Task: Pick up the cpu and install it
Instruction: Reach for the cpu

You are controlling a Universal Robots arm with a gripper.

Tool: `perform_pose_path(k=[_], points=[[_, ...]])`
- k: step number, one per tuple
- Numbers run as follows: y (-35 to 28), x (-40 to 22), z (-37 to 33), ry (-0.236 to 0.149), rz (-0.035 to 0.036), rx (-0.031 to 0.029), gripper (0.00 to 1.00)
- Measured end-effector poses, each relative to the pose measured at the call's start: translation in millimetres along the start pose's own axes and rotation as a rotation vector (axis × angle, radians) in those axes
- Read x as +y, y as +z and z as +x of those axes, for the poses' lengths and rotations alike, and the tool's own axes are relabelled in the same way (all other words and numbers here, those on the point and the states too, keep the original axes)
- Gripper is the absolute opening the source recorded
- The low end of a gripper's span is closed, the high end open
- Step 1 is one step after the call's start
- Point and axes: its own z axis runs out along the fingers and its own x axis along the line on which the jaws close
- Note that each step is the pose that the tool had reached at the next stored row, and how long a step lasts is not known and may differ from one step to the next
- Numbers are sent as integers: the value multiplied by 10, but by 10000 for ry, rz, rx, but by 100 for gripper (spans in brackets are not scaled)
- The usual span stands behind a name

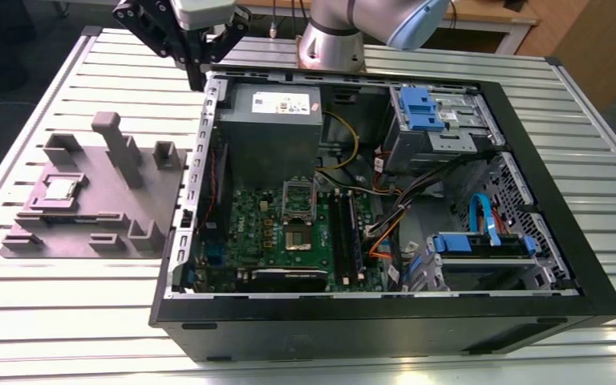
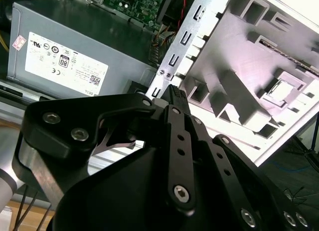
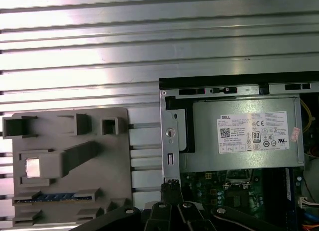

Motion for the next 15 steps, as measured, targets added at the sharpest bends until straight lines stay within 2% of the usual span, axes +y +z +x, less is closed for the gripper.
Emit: perform_pose_path(k=[15], points=[[2,-3,36,1,0,0,10]])
